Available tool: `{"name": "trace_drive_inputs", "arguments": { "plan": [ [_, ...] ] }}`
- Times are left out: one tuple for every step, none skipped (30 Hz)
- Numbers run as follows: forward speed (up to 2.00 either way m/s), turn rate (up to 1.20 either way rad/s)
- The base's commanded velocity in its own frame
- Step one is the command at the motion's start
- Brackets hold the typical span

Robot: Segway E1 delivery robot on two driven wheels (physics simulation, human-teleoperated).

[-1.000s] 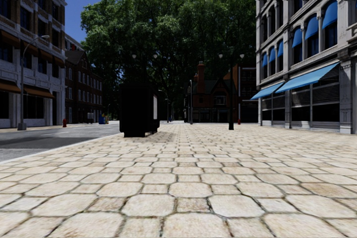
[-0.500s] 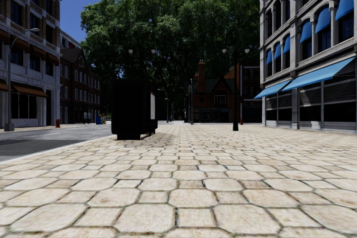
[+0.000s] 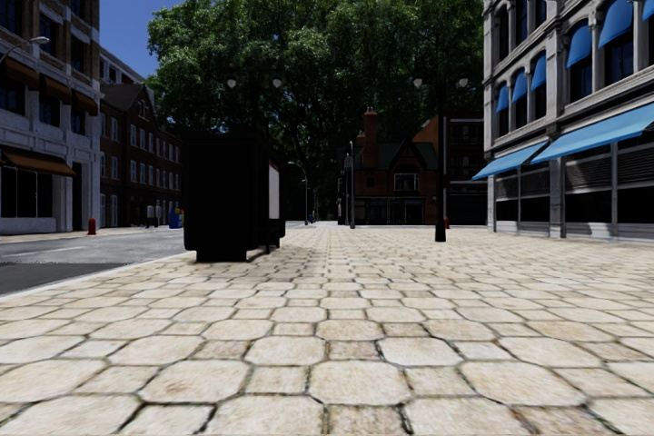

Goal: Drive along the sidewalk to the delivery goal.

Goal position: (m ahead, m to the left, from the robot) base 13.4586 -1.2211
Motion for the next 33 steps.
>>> {"name": "trace_drive_inputs", "arguments": {
  "plan": [
    [2.00, -0.08],
    [2.00, -0.08],
    [2.00, -0.09],
    [2.00, -0.09],
    [2.00, -0.09],
    [2.00, -0.09],
    [2.00, -0.10],
    [2.00, -0.10],
    [2.00, -0.10],
    [2.00, -0.11],
    [2.00, -0.13],
    [2.00, -0.13],
    [2.00, -0.15],
    [2.00, -0.18],
    [2.00, -0.19],
    [2.00, -0.19],
    [2.00, -0.19],
    [2.00, -0.19],
    [2.00, -0.19],
    [2.00, -0.19],
    [2.00, -0.19],
    [2.00, -0.08],
    [2.00, -0.01],
    [2.00, 0.00],
    [2.00, 0.00],
    [2.00, 0.00],
    [2.00, 0.00],
    [2.00, 0.00],
    [2.00, 0.00],
    [2.00, 0.00],
    [2.00, 0.00],
    [2.00, 0.00],
    [2.00, 0.00]
  ]
}}
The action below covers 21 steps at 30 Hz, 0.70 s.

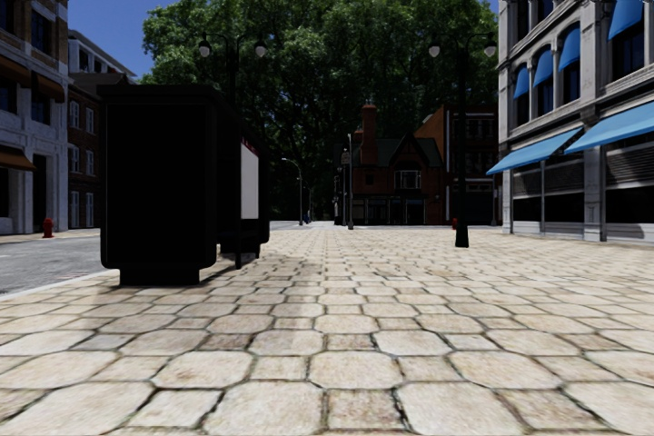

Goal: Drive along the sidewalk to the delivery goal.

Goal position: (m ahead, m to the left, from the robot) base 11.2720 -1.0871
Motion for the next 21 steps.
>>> {"name": "trace_drive_inputs", "arguments": {
  "plan": [
    [2.00, 0.00],
    [2.00, 0.00],
    [2.00, 0.00],
    [2.00, 0.00],
    [2.00, 0.00],
    [2.00, 0.00],
    [2.00, 0.00],
    [2.00, -0.05],
    [2.00, -0.05],
    [2.00, -0.15],
    [2.00, -0.19],
    [2.00, -0.20],
    [2.00, -0.20],
    [2.00, -0.21],
    [2.00, -0.21],
    [2.00, -0.21],
    [2.00, -0.21],
    [2.00, -0.21],
    [2.00, -0.24],
    [2.00, -0.25],
    [2.00, -0.25]
  ]
}}
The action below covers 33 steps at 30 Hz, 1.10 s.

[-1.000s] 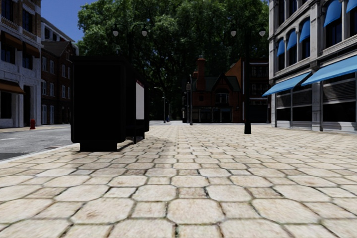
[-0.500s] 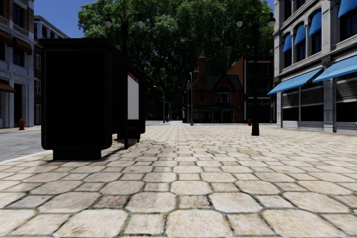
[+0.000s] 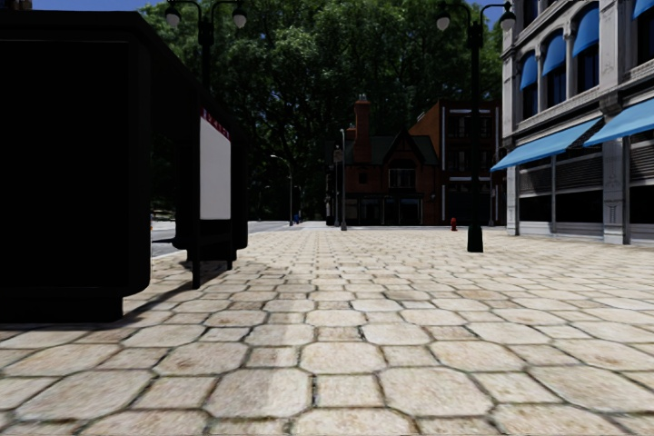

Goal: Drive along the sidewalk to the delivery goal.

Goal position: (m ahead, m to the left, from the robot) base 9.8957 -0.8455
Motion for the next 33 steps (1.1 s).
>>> {"name": "trace_drive_inputs", "arguments": {
  "plan": [
    [2.00, -0.25],
    [2.00, -0.25],
    [2.00, -0.25],
    [2.00, -0.25],
    [2.00, -0.25],
    [2.00, -0.25],
    [2.00, -0.24],
    [2.00, -0.14],
    [2.00, -0.07],
    [2.00, 0.00],
    [2.00, 0.00],
    [2.00, 0.00],
    [2.00, 0.00],
    [2.00, 0.00],
    [2.00, 0.00],
    [2.00, 0.00],
    [2.00, 0.00],
    [2.00, 0.00],
    [2.00, 0.00],
    [2.00, 0.00],
    [2.00, 0.00],
    [2.00, 0.00],
    [2.00, 0.00],
    [2.00, 0.00],
    [2.00, 0.00],
    [2.00, 0.00],
    [2.00, 0.00],
    [2.00, 0.00],
    [2.00, 0.00],
    [2.00, 0.00],
    [2.00, 0.00],
    [2.00, 0.00],
    [2.00, 0.00]
  ]
}}
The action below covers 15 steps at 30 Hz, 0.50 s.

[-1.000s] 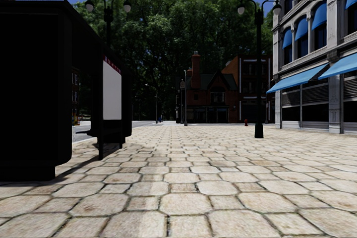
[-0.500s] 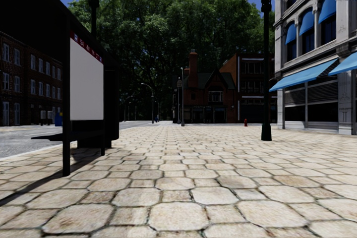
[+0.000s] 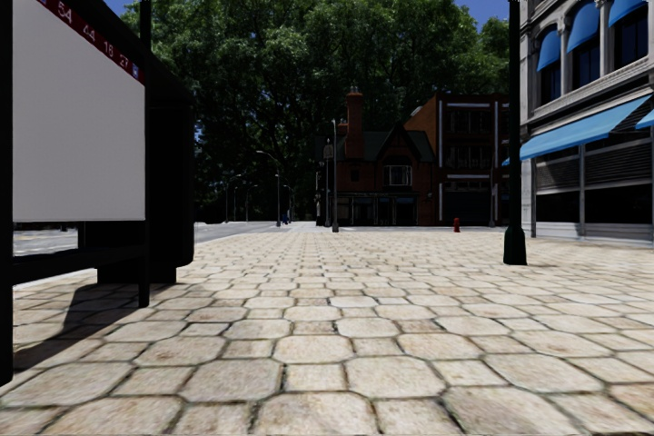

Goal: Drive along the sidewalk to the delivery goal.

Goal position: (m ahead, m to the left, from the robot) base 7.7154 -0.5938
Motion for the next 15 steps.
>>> {"name": "trace_drive_inputs", "arguments": {
  "plan": [
    [2.00, 0.00],
    [2.00, 0.00],
    [2.00, 0.00],
    [2.00, 0.00],
    [2.00, 0.00],
    [2.00, 0.00],
    [2.00, 0.00],
    [2.00, 0.00],
    [2.00, 0.00],
    [2.00, 0.00],
    [2.00, 0.00],
    [2.00, 0.00],
    [2.00, 0.00],
    [2.00, 0.00],
    [2.00, 0.00]
  ]
}}
